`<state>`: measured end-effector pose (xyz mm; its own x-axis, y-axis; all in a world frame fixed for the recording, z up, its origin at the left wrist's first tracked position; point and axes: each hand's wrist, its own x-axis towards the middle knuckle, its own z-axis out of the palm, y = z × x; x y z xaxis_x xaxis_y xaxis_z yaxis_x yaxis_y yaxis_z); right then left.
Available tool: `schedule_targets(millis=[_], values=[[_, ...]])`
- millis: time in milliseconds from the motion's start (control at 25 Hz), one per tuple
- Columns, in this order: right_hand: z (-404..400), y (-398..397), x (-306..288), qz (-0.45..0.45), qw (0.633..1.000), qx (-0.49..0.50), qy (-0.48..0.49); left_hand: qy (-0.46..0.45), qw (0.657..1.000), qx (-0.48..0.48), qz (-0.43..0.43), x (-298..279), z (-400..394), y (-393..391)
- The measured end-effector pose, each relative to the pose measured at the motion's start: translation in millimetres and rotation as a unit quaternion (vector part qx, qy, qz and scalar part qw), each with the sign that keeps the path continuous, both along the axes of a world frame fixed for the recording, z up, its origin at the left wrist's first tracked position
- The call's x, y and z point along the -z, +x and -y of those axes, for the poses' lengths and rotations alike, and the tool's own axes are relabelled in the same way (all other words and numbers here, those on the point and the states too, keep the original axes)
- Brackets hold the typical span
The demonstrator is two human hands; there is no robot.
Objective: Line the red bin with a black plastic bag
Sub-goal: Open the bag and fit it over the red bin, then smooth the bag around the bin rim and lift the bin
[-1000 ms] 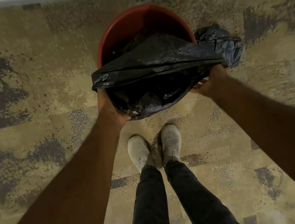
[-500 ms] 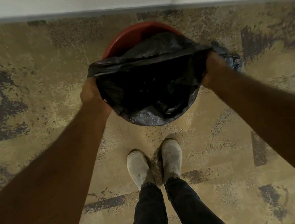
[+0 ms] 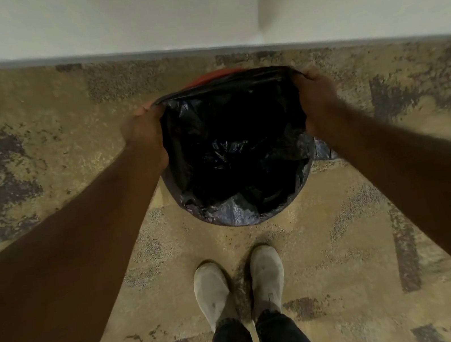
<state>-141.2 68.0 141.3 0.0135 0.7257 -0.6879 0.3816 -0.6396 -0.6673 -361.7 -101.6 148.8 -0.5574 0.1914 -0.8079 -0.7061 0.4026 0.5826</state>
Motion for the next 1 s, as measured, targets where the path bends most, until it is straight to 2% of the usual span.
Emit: schedule_targets(millis=[160,360,440,520,640,760,920,1000], values=[[2.5,-6.1,1.5,-0.013,1.0,0.013,-0.003,-0.024,0.999,-0.02,-0.012,6.0,-3.1,0.8],[-1.8,-8.0,8.3,-0.013,0.999,-0.009,-0.029,-0.039,0.999,0.005,0.023,9.8,-7.8,3.8],[-2.8,-7.3,10.8,-0.005,0.996,-0.065,-0.055,-0.057,0.997,0.019,0.049,11.1,-8.9,2.4],[-4.2,-2.5,13.0,0.005,0.995,-0.033,-0.093,-0.08,0.993,0.042,0.07,14.4,-5.7,-3.8],[-2.3,14.9,19.8,0.032,0.978,-0.021,-0.207,-0.104,0.988,0.072,0.084,26.7,5.2,-12.8],[12.0,37.2,27.5,0.03,0.971,0.01,-0.239,-0.113,0.985,0.079,0.101,33.9,24.0,-9.7],[48.3,58.0,30.9,0.006,0.979,0.062,-0.192,-0.064,0.989,0.019,0.131,40.1,52.4,6.4],[68.5,71.0,36.6,0.021,0.984,0.06,-0.165,-0.072,0.99,-0.003,0.12,42.7,66.2,13.7]])
